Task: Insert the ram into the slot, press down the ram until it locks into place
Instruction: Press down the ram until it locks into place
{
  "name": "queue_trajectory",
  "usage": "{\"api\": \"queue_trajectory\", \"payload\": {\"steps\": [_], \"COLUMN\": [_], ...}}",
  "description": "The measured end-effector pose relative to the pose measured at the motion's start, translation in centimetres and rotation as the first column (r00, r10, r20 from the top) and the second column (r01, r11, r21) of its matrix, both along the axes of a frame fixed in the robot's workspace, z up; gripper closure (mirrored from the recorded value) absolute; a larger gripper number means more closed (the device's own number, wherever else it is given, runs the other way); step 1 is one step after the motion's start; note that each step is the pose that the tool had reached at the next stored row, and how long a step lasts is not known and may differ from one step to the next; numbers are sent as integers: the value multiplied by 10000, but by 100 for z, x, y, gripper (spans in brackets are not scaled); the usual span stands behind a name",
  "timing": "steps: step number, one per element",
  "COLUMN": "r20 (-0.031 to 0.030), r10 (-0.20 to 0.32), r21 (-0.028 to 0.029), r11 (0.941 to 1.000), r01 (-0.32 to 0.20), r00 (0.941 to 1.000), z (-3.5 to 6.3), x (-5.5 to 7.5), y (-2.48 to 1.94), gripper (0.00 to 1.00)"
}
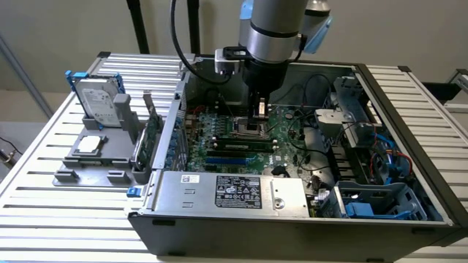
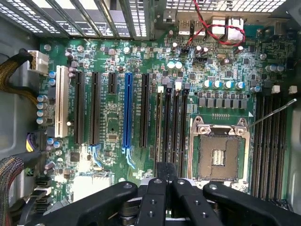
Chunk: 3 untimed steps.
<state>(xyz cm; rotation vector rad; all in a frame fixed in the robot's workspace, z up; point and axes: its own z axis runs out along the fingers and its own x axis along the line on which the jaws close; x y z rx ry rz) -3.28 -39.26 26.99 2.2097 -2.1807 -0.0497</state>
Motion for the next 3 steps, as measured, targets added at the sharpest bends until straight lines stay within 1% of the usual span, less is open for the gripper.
{"api": "queue_trajectory", "payload": {"steps": [3], "r20": [-1], "r10": [0], "r21": [0], "r11": [10000], "r01": [0], "r00": [10000], "z": [0], "x": [0], "y": [0], "gripper": [89]}}
